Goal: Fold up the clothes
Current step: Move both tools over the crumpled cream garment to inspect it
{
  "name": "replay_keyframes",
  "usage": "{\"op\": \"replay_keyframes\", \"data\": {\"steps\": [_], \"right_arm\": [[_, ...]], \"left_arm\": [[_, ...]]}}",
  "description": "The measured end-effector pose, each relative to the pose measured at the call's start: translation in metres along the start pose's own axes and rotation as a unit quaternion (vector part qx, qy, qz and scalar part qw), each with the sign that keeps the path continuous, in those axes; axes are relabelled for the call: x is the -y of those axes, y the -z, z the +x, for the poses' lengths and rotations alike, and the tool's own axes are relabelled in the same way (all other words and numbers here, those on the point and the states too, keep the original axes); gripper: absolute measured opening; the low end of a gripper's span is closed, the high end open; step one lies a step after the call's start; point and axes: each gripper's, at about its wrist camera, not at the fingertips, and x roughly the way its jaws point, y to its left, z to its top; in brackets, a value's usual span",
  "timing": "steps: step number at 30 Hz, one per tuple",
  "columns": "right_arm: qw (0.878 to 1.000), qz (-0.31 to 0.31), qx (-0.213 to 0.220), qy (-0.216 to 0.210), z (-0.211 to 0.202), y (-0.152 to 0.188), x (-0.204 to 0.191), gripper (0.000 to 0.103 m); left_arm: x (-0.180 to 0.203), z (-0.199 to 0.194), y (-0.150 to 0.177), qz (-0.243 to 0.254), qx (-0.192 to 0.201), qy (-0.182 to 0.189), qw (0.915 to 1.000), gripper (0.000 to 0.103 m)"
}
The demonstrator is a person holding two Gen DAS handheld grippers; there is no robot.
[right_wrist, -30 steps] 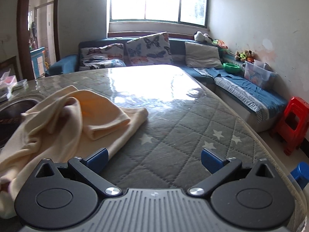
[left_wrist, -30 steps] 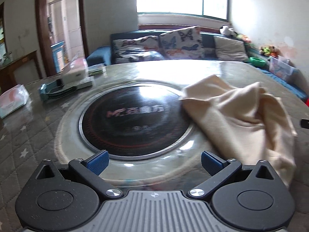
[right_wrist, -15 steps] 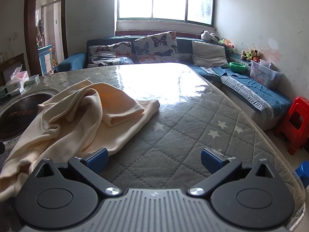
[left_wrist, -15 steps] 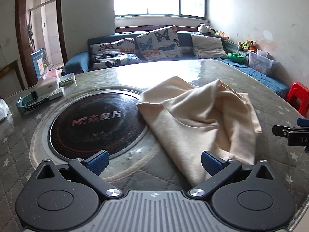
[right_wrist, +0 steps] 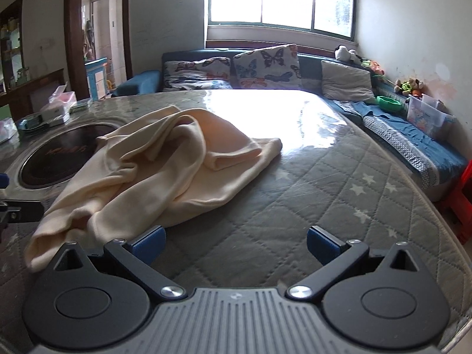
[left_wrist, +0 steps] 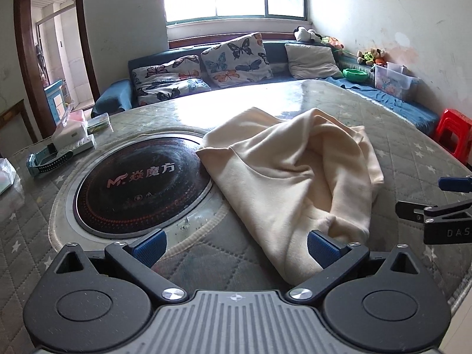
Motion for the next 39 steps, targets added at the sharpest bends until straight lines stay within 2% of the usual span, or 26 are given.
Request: {"op": "replay_keyframes", "data": {"steps": [19,27,29,39], "right_arm": [[0.999,-0.026,-0.001,-0.028,-0.012,0.009,-0.021,0.102],[0.999,-0.029,0.003,-0.031,-0.014,0.007,-0.023,0.102],[0.999,-0.029,0.003,-0.033,-0.012,0.006,-0.024,0.098],[0.999,-0.031,-0.001,-0.039,-0.002,0.0,-0.023,0.096]], "left_arm": [[0.011,-0.014,0.012,0.002,-0.01,0.007,0.9999,0.103],[0.011,-0.014,0.007,0.003,-0.007,0.008,0.9999,0.103],[0.012,-0.014,0.005,0.006,-0.005,0.008,0.9999,0.103],[0.013,-0.007,-0.003,0.015,-0.002,0.012,0.9998,0.103]]}}
